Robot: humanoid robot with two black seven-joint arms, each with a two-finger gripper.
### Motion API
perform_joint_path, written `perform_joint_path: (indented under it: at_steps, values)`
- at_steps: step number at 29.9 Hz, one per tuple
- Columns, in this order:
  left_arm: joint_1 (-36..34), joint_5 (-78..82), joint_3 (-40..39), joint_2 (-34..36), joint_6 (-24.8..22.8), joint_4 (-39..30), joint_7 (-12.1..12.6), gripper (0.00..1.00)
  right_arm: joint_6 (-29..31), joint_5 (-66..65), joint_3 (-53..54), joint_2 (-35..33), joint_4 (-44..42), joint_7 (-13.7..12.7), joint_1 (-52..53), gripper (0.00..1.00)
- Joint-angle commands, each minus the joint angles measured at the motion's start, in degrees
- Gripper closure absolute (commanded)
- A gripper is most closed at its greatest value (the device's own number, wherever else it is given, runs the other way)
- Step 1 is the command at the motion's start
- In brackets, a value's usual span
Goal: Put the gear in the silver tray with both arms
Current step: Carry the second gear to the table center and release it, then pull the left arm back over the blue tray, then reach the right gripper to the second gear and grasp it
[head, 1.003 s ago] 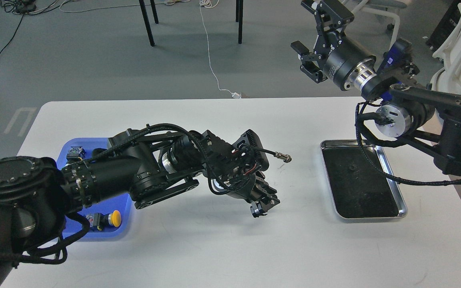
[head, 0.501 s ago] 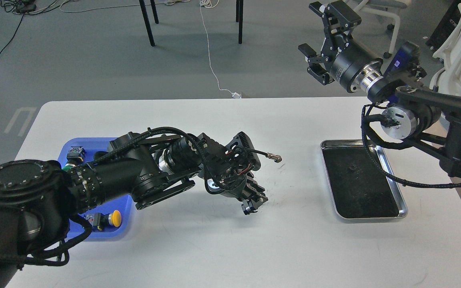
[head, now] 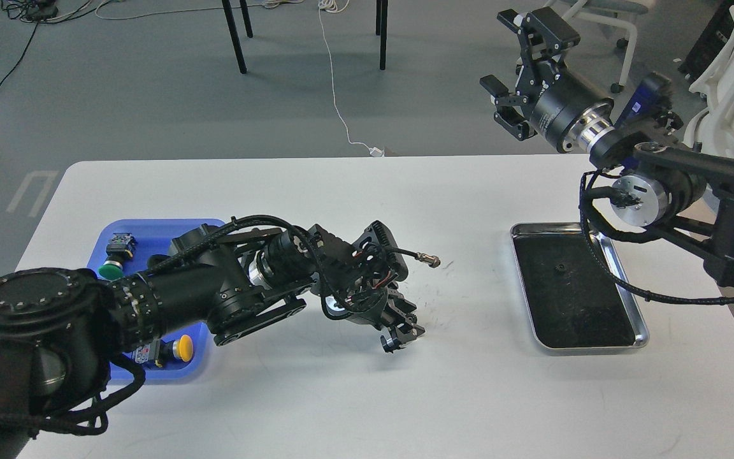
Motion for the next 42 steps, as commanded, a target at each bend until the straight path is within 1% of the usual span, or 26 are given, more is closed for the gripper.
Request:
perform_joint_path:
  at_steps: [1,3,5,7,10,12,13,16,18,21,23,25,28,31,35,37,42]
  values:
    - [-2.49,-4.30,-0.56,4.37,0.19,-3.48,0.00,0.12,0.61,-0.17,0.03,-2.11,0.46,0.00,-0.47,0.03]
    - [-3.64,-11.58,-1.35,8.42,0.45,-5.24,0.00,0.10,0.87,-0.78,0.03,-3.95,0.63,0.00,-1.44,0.03]
    - [-3.73,-20.28,-3.19,13.25,2.54,-5.52,0.00,0.02,0.88,-1.83,-0.05,-5.54,1.68,0.00,-2.75,0.02]
    - [-3.38,-27.76,-4.42,17.38,6.14,-5.78,0.00,0.02,0.88,-6.30,-0.14,-7.55,3.61,0.00,-4.77,0.02]
    - [-0.84,-40.23,-5.57,23.18,10.54,-6.65,0.00,0.02,0.88,-19.37,-0.23,-9.93,6.51,0.00,-8.72,0.02]
    - [4.15,-51.30,-8.98,26.35,12.83,-8.23,0.00,0.02,0.88,-29.57,-0.40,-11.43,7.84,0.00,-11.28,0.02]
    - [7.05,-57.53,-12.04,27.41,13.36,-9.54,0.00,0.02,0.88,-34.49,-1.02,-11.95,8.28,0.00,-12.07,0.02]
    - [17.50,-70.48,-23.98,28.47,13.64,-14.20,0.00,0.02,0.88,-46.80,-6.36,-12.66,8.72,0.00,-11.38,0.02]
    - [24.80,-72.70,-31.81,28.39,13.55,-17.10,0.00,0.02,0.88,-53.58,-10.23,-12.58,8.63,0.00,-9.10,0.01]
    - [33.77,-72.97,-41.84,27.34,13.19,-19.84,0.00,0.02,0.79,-60.53,-17.52,-11.88,8.46,0.00,-3.84,0.01]
    - [37.21,-73.24,-46.94,26.20,13.19,-20.54,0.00,0.02,0.70,-62.04,-22.01,-9.95,8.37,0.00,0.21,0.01]
    - [39.85,-74.37,-51.34,24.97,13.11,-20.81,0.00,0.02,0.09,-62.31,-27.45,-6.09,8.11,0.00,5.04,0.01]
    - [41.88,-76.83,-53.38,24.61,13.02,-20.98,0.00,0.02,-0.35,-62.48,-34.13,-0.38,7.58,0.00,10.93,0.01]
    - [41.97,-77.19,-53.91,24.52,13.19,-20.98,0.00,0.02,-2.72,-64.85,-40.73,7.08,4.86,0.00,14.46,0.01]
    - [41.97,-77.28,-54.35,24.61,13.28,-21.07,0.00,0.02,-6.41,-68.37,-48.38,16.14,-2.07,0.00,15.52,0.01]
    - [41.97,-77.28,-54.26,24.61,13.37,-21.59,0.00,0.02,-8.78,-68.37,-51.02,19.84,-4.02,0.00,15.08,0.02]
    - [42.06,-77.19,-54.26,24.35,13.46,-22.13,0.00,0.02,-14.94,-68.20,-55.16,26.00,-6.31,0.00,13.15,0.06]
